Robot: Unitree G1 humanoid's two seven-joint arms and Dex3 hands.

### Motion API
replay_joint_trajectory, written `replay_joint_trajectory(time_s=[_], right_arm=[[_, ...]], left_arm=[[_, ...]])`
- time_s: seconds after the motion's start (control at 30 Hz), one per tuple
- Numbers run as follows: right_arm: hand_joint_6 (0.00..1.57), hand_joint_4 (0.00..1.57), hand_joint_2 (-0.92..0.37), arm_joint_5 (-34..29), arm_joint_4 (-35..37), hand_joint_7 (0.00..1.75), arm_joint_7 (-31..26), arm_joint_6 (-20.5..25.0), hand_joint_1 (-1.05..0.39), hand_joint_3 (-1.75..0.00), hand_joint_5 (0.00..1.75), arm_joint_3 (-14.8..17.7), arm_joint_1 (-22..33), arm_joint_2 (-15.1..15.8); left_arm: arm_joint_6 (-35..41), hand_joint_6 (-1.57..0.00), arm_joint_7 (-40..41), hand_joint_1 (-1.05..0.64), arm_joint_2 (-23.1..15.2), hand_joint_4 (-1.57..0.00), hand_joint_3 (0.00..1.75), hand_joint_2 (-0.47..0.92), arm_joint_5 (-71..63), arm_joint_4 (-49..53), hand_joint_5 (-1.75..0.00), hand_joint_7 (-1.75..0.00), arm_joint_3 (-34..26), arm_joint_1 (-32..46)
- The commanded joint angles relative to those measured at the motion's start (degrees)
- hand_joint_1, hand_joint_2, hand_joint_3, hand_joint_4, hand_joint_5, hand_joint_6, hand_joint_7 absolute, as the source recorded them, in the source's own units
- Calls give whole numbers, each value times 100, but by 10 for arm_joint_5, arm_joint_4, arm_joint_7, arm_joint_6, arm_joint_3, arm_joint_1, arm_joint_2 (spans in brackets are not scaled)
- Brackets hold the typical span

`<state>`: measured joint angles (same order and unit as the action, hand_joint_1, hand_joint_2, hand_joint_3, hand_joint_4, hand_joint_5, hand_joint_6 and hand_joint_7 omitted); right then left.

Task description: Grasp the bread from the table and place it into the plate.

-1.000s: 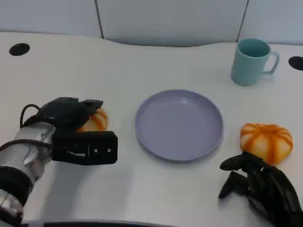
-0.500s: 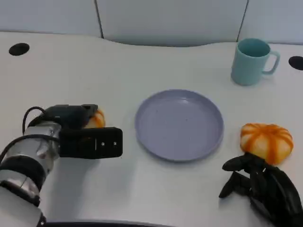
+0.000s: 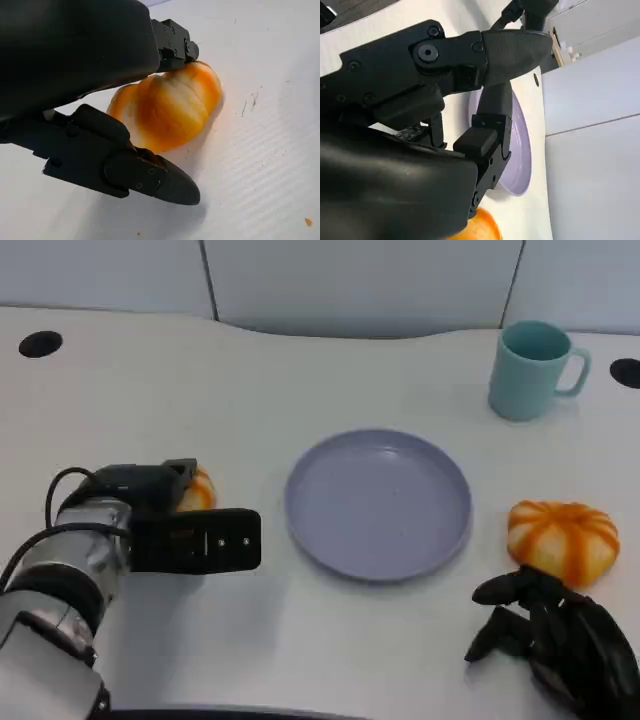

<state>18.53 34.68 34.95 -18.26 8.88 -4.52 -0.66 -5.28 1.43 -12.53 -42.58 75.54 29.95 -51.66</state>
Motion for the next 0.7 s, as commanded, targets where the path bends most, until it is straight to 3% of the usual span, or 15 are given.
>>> replay_joint_trajectory(time_s=[0.03,0.07,0.1,0.13,0.2,0.3,0.33,0.53,0.67,0.7], right_arm=[[70,67,-92,3,8,100,2,8,-41,-34,146,3,14,8],[70,68,-92,1,5,100,0,8,-41,-34,146,2,15,9],[70,68,-92,-1,2,100,-2,7,-41,-35,146,1,16,9],[70,68,-92,-2,1,100,-3,6,-41,-35,146,1,17,8],[69,66,-92,-6,-6,101,-8,7,-40,-36,148,-2,20,9],[68,64,-92,-3,-8,103,-6,7,-40,-36,151,-2,20,9],[68,64,-92,-1,-10,103,-4,8,-40,-36,151,-1,21,8],[68,65,-92,3,-15,104,-3,13,-41,-36,152,1,24,8],[68,65,-92,6,-14,104,1,11,-41,-36,151,1,25,8],[68,65,-92,6,-11,103,3,8,-42,-35,151,2,24,7]], left_arm=[[7,-20,14,-68,2,-17,0,83,15,10,-9,-7,-8,-3],[4,-31,21,-65,3,-26,0,81,19,11,-17,-14,-11,0],[0,-41,30,-60,3,-30,0,80,22,11,-35,-26,-13,2],[-3,-44,37,-55,3,-27,0,80,24,12,-66,-48,-14,4],[-21,-46,68,-45,1,-34,0,80,31,11,-97,-79,-20,13],[-33,-33,82,-30,0,-42,1,81,39,13,-158,-154,-27,17],[-34,-32,87,-27,-1,-45,1,82,38,14,-166,-164,-25,18],[-31,-55,118,-20,-1,-68,4,87,25,18,-175,-175,-5,23],[-22,-59,101,-21,5,-69,5,89,38,20,-175,-175,-14,23],[-23,-60,99,-22,5,-66,6,90,41,20,-159,-149,-16,24]])
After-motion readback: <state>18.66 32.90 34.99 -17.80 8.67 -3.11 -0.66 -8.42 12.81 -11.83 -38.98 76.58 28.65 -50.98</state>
